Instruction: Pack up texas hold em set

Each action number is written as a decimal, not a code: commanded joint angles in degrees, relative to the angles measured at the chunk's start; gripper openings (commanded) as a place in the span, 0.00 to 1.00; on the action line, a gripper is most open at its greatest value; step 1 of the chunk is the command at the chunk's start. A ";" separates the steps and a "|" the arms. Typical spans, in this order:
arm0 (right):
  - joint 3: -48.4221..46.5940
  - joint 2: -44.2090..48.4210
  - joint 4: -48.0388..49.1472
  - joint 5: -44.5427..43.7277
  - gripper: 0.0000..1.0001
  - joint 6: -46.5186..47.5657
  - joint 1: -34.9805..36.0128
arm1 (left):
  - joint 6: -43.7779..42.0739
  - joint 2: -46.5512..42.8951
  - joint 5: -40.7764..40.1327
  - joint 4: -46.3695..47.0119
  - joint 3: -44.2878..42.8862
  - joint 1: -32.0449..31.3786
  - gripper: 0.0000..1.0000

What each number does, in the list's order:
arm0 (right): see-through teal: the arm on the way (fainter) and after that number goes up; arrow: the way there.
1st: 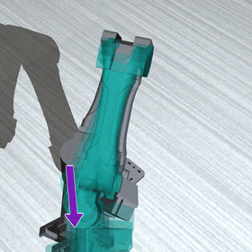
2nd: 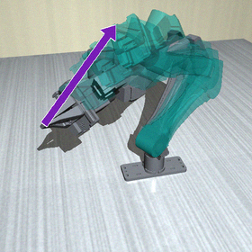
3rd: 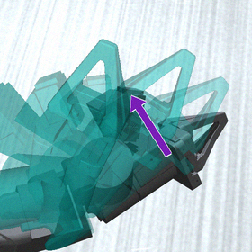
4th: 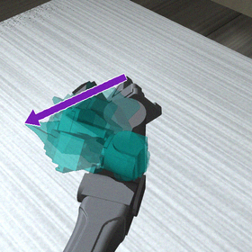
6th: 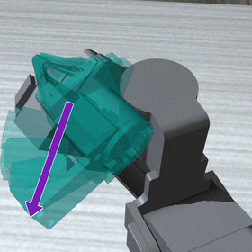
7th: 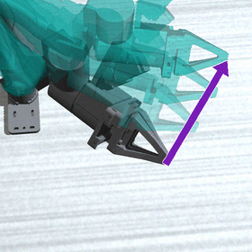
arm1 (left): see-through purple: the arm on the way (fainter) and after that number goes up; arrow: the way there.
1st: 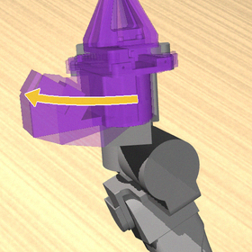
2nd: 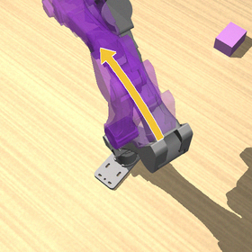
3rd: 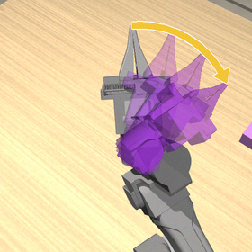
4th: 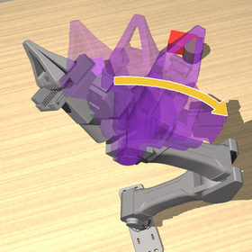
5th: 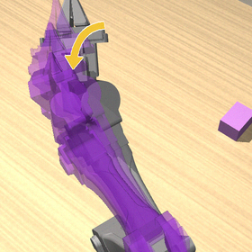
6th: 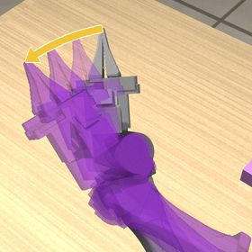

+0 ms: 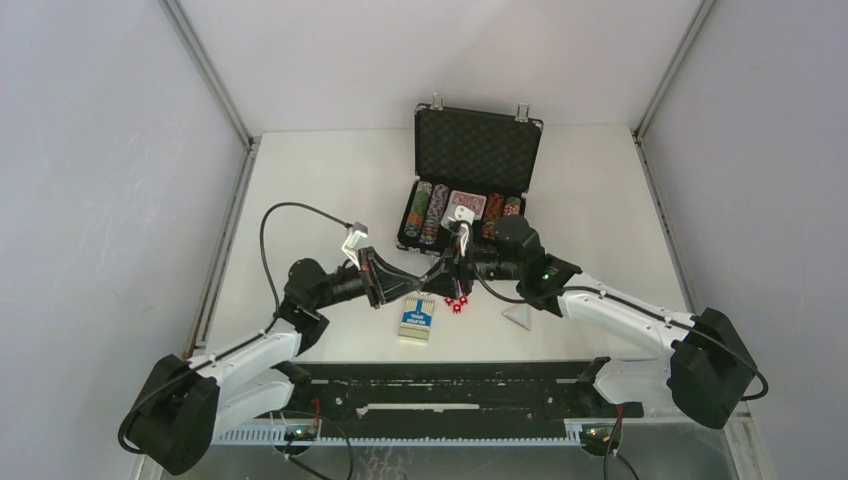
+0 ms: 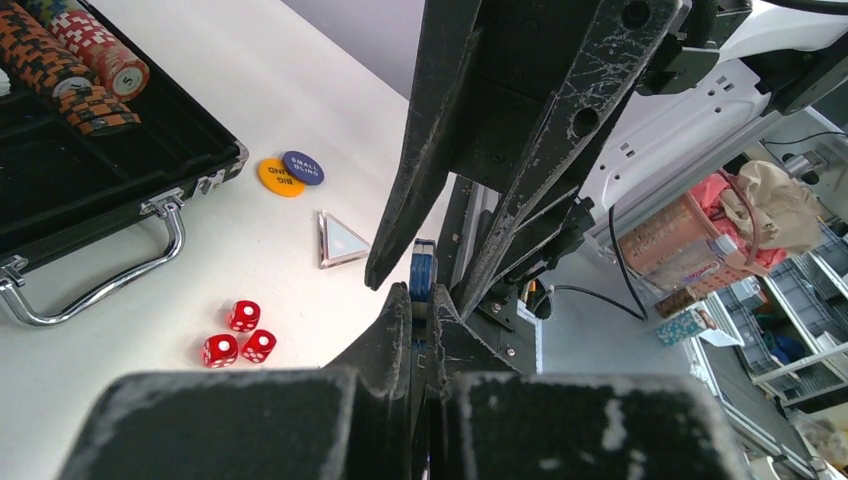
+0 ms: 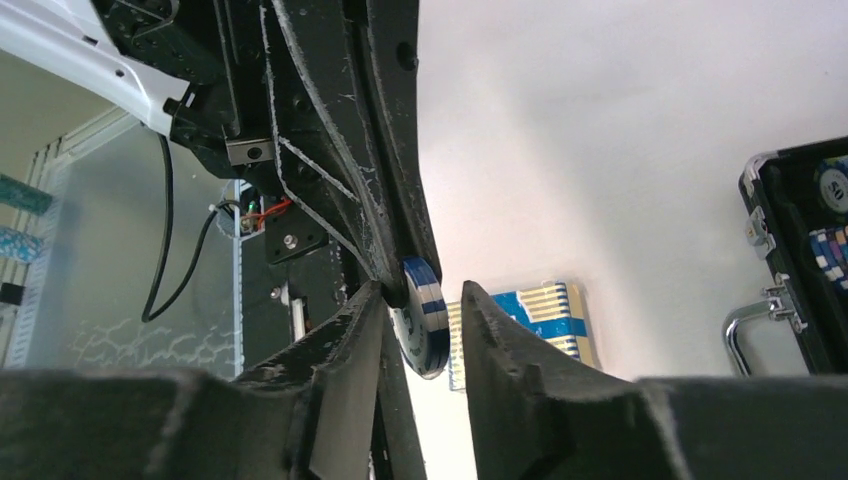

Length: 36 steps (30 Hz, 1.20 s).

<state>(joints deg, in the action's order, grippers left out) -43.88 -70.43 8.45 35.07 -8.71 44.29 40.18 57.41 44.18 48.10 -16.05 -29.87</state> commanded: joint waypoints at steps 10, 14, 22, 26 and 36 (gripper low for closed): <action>-0.46 1.02 2.00 0.14 0.29 -0.38 -0.73 | -3.22 -1.33 0.95 3.61 1.44 -0.73 0.00; 0.49 1.64 2.11 1.07 0.29 -0.38 -1.97 | -3.88 -1.29 0.72 2.63 1.20 -0.73 0.00; 2.48 2.68 3.76 1.89 0.35 -1.09 -4.19 | -4.32 -1.86 0.77 2.62 1.46 -0.74 0.00; 2.86 3.10 3.74 2.55 0.39 -1.39 -5.18 | -4.41 -1.95 0.77 2.62 1.46 -0.73 0.00; 3.67 3.01 6.23 3.48 0.11 -2.71 -5.45 | -4.32 -1.67 0.81 2.62 1.38 -0.81 0.00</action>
<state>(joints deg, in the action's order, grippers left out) -40.93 -68.64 10.94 39.99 -10.68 39.81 36.42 56.93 43.24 48.45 -15.73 -30.46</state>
